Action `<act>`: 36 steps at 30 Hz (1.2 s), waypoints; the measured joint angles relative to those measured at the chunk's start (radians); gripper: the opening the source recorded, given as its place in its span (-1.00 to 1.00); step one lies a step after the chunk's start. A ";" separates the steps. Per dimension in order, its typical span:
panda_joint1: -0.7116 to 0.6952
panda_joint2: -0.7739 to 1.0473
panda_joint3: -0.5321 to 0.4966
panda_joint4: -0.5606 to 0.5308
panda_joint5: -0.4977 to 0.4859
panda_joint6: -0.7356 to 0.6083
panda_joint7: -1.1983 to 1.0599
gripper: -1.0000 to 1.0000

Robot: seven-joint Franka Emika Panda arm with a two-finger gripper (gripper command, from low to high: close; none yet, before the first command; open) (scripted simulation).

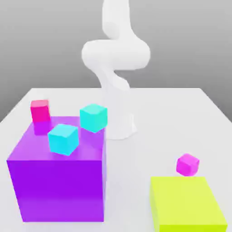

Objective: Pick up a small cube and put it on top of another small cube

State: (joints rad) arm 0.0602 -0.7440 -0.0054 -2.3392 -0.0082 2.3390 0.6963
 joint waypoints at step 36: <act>0.681 0.844 0.012 -0.499 0.005 0.601 -1.452 0.00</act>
State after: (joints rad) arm 0.7412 0.0996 0.0070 -2.8387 -0.0028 2.9400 -0.7557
